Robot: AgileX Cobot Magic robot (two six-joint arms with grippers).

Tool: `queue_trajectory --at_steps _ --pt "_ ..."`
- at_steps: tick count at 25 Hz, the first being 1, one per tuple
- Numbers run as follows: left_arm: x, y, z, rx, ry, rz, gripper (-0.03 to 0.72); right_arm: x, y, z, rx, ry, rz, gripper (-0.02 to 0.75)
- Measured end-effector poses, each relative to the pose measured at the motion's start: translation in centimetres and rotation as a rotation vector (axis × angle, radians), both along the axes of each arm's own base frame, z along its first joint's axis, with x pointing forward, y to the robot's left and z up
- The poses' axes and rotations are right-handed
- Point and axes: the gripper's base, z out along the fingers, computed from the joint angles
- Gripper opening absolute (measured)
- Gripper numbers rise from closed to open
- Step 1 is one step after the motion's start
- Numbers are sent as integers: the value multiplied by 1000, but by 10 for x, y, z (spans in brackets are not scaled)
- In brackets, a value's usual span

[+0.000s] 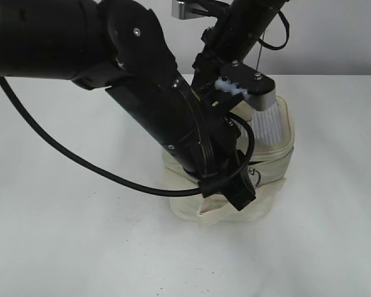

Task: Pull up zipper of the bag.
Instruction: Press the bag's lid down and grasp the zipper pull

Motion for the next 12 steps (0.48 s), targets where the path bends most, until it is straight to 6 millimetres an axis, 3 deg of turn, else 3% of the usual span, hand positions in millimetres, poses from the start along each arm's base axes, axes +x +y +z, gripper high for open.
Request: queue_trajectory --at_steps 2,4,9,12 --pt "-1 1 1 11 10 8 25 0 0 0 1 11 -21 59" --pt "-5 3 8 15 0 -4 90 0 1 2 9 21 -45 147" --pt "-14 14 48 -55 -94 -14 372 -1 -1 19 34 17 -111 474" --pt "-11 23 68 -105 -150 39 444 -4 -8 36 14 -13 -155 540"
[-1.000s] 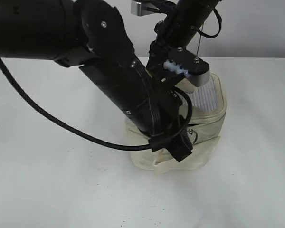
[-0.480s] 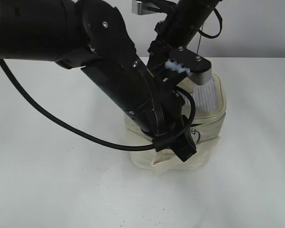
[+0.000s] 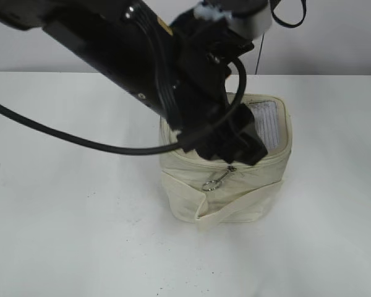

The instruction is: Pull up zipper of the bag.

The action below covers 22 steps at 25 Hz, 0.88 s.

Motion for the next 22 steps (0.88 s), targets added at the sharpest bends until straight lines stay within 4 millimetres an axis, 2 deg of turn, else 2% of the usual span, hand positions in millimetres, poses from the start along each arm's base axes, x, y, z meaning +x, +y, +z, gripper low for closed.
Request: queue_trajectory --at_steps 5,9,13,16,20,22 --pt "23 18 17 -72 -78 113 463 -4 -21 30 -130 -91 -110 557" --pt "51 34 12 -76 -93 215 465 -7 -41 54 -146 -131 -217 557" --pt "81 41 5 -64 -81 279 465 -16 -71 74 -132 -132 -320 552" --pt "98 36 5 -60 -72 282 465 -28 -95 78 -141 -100 -388 545" --pt "118 18 0 -43 -31 241 465 -52 -125 77 -159 -43 -463 542" --pt "128 8 -8 -23 3 213 465 -65 -136 68 -177 3 -487 542"
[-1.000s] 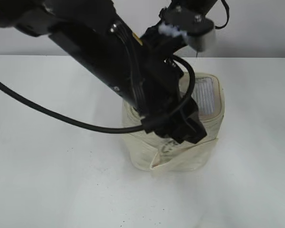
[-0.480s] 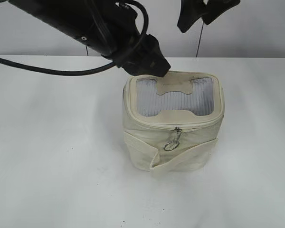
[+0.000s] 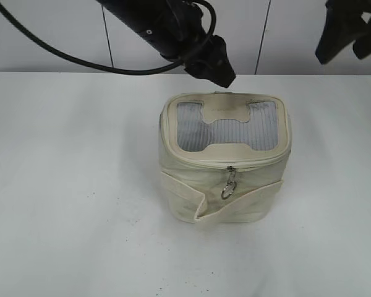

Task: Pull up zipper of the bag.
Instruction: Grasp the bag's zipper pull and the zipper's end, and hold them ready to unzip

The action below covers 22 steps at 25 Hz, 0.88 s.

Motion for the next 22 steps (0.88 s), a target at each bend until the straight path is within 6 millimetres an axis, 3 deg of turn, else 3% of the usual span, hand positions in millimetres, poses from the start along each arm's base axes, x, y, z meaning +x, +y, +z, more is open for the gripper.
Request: queue_trajectory --at_steps 7,12,17,22 --pt "31 -30 -20 24 65 -81 465 -45 -12 -46 -31 183 -18 542" --pt "45 -46 -30 -1 96 -119 465 -64 -16 -80 -54 234 -33 542" --pt "51 -55 -49 0 158 -147 465 -66 -18 -95 -55 189 -46 542" --pt "51 -56 -57 2 197 -159 458 -58 -13 -102 -47 64 106 542"
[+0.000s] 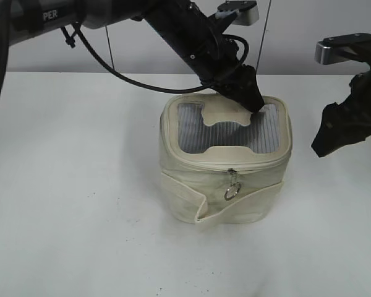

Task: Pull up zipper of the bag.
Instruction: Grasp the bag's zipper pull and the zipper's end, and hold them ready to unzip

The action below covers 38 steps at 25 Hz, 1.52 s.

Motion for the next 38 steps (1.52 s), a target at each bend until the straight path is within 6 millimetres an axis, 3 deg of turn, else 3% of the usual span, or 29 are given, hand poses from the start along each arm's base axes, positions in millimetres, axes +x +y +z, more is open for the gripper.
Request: queue_trajectory --at_steps 3,6,8,14,21,29,31,36,38 --pt "-1 -1 -1 -8 15 -2 348 1 3 -4 11 -10 94 542" --pt "0 -1 -1 -10 15 1 105 3 4 -6 3 -30 167 539" --pt "-1 -1 -2 -9 21 -2 42 4 5 -6 3 -54 206 538" --pt "-1 -1 -3 -8 24 -5 43 7 10 -7 42 -94 272 531" --pt "-2 -1 -3 -5 31 -12 43 20 12 -33 37 -79 266 486" --pt "-1 1 -3 0 37 -14 43 31 17 -48 99 -129 294 459" --pt "-1 1 -3 0 37 -14 43 34 17 -51 103 -152 274 386" --pt "-1 1 -3 0 38 -14 43 38 18 -50 119 -183 234 57" --pt "-1 1 -3 -1 38 -14 43 38 19 -51 122 -174 231 3"
